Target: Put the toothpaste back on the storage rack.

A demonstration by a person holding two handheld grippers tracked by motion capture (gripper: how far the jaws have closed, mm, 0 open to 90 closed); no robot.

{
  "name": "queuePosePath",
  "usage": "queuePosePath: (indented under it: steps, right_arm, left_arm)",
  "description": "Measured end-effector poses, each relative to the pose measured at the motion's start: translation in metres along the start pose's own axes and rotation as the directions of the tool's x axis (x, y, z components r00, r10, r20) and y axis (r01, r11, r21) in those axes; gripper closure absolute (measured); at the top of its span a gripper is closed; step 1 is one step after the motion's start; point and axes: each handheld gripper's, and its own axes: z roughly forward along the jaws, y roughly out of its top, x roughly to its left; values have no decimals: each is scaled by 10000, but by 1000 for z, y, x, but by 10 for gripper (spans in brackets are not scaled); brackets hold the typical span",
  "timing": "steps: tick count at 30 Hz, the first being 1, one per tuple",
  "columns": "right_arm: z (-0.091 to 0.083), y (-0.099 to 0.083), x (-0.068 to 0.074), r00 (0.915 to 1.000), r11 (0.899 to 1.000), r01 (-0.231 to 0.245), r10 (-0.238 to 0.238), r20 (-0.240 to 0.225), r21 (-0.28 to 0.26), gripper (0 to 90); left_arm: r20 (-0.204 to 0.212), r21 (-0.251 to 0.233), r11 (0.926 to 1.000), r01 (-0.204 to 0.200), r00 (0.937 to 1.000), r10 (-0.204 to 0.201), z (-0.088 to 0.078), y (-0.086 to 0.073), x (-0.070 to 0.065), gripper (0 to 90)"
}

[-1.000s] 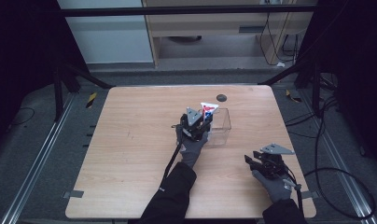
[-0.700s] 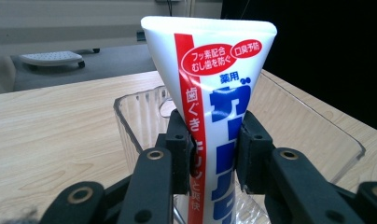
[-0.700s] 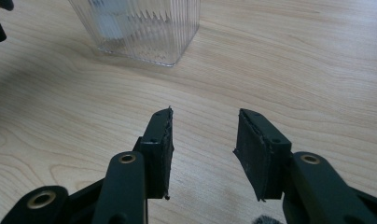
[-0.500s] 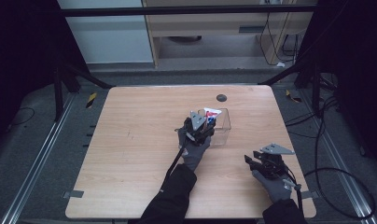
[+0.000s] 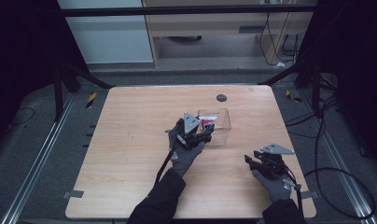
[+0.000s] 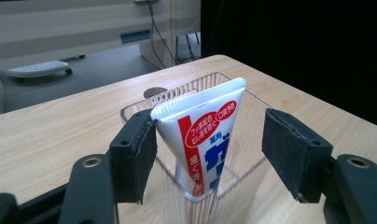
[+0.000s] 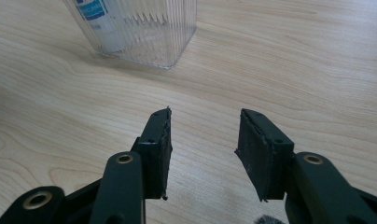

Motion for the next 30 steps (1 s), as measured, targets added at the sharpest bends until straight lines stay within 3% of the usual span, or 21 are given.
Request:
queuePosePath:
  steps: [5,10,15,18,22,27,30]
  right_arm:
    - [0,0,1,10000,10000,34,-34,24,-65,523]
    - [-1,0,1,9999,9999,-16,17,105,-126,503]
    - [-3,-1,0,9999,9998,-17,20,149,-218,479]
    - [-4,-1,0,9998,9994,-37,44,196,-337,468]
    - [-6,-2,-2,9995,9992,-126,137,275,-373,446]
    - [-8,-2,-6,9992,9986,-244,258,311,-467,425]
    - [-9,-2,-7,9986,9977,-311,336,411,-594,401]
  left_arm:
    - [-316,452,9989,-75,9995,89,-19,-3,15,324]
    - [-46,756,9971,-121,9999,124,-35,-5,26,315]
    - [395,815,9964,250,9988,-283,-50,0,40,304]
    - [389,1116,9937,-104,9992,61,-63,-2,46,289]
    - [307,1445,9893,-210,9994,167,-84,-10,58,280]
    - [-28,1685,9856,126,9999,-123,-107,-29,74,280]
    - [-194,1983,9801,99,9998,-62,-117,-42,81,278]
